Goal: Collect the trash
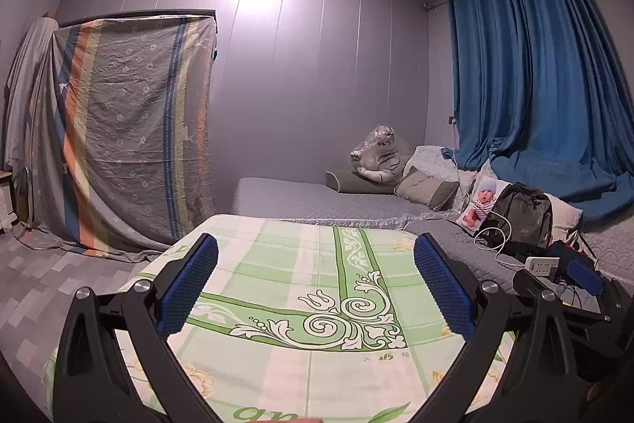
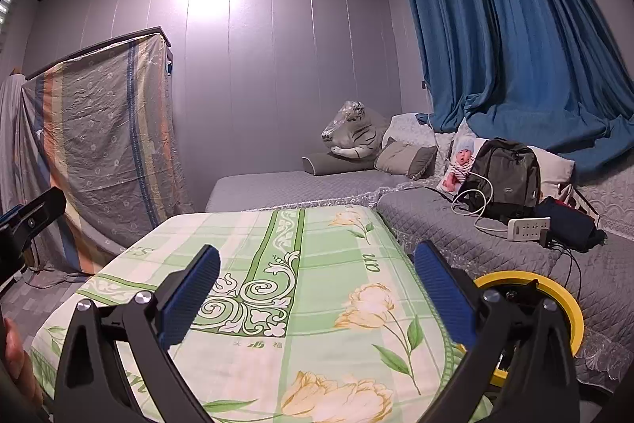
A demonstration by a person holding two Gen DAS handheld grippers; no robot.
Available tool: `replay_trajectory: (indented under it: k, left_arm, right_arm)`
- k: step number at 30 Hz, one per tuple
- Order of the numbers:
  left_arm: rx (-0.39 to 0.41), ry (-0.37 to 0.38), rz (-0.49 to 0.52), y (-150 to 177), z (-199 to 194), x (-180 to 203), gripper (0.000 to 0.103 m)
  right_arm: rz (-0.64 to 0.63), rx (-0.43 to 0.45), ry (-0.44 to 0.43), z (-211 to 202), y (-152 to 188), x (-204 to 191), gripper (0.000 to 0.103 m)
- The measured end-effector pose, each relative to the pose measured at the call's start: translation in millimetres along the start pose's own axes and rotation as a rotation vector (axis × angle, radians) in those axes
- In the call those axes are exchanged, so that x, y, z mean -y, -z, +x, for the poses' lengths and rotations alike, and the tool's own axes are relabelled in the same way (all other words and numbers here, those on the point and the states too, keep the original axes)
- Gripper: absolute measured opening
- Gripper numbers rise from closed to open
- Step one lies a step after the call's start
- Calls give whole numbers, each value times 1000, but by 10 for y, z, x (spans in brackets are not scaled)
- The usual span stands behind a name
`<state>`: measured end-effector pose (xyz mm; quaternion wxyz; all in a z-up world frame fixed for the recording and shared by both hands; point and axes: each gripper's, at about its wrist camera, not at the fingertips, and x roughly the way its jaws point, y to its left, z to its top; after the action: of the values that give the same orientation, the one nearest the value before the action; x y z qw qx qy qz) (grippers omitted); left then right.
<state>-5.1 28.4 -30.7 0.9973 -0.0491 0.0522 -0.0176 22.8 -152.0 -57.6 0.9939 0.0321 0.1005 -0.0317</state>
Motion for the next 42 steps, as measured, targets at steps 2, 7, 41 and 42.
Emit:
replay_trajectory:
  k: [2, 7, 41, 42]
  left_arm:
    - [3, 1, -3, -3, -7, 1, 95]
    - [3, 2, -5, -2, -9, -7, 95]
    - [-8, 6, -23, 2, 38, -14, 95]
    - [-9, 6, -22, -3, 37, -16, 95]
  right_arm:
    - [3, 1, 1, -6, -5, 0, 95]
    - [4, 5, 7, -26, -7, -11, 95]
    - [50, -47, -1, 33, 12, 25, 95]
    - [50, -49, -1, 34, 17, 23, 95]
